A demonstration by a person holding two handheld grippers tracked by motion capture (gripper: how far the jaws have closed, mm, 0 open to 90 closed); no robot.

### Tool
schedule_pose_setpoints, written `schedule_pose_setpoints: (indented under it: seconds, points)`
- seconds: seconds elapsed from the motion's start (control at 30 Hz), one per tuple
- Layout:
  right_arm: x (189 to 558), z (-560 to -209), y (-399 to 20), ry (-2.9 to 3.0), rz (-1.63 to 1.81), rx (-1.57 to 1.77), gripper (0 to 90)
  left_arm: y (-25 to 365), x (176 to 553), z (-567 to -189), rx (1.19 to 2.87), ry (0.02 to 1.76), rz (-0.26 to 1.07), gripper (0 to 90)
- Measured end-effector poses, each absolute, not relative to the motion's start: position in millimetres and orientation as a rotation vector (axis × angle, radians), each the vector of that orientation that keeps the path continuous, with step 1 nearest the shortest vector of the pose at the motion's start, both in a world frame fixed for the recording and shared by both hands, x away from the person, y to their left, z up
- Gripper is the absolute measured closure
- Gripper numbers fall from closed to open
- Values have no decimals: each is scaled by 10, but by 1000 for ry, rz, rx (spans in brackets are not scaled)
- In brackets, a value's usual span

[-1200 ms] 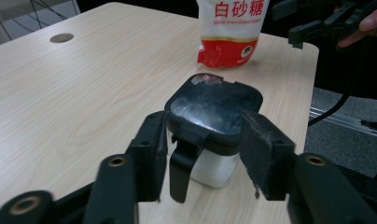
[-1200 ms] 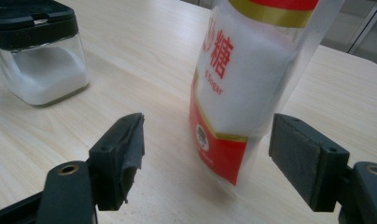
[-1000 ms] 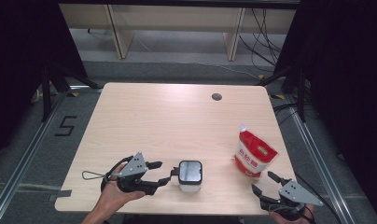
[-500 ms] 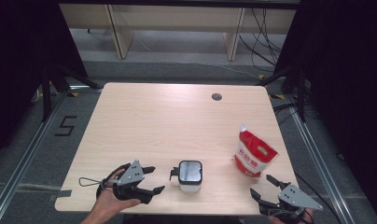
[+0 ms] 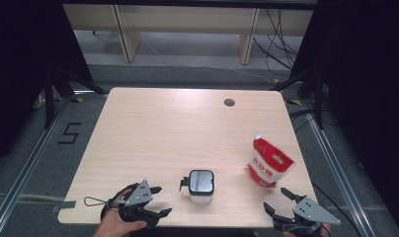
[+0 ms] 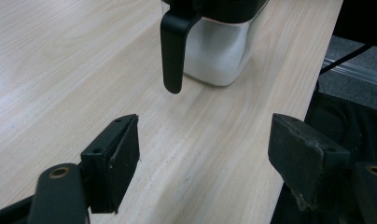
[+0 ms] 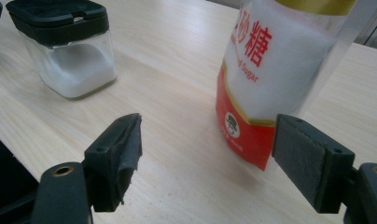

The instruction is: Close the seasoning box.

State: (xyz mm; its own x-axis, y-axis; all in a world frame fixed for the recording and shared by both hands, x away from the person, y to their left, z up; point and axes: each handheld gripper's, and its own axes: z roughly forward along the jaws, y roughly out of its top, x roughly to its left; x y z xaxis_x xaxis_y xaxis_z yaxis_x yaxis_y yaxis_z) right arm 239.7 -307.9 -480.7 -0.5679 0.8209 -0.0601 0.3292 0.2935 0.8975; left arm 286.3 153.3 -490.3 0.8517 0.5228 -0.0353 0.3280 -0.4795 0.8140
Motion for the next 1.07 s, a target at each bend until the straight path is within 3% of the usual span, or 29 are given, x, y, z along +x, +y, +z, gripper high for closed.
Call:
schedule_pose_setpoints:
  seconds: [0.5,1.07]
  points:
    - [2307,-4877,-3050,2113,1189,1088,221,1602,2723,-5004,2171,628,269,246]
    - [2306,-4915,-3079,2139,1146,1120,222,1665,2808,-5030,2173,666,304,221]
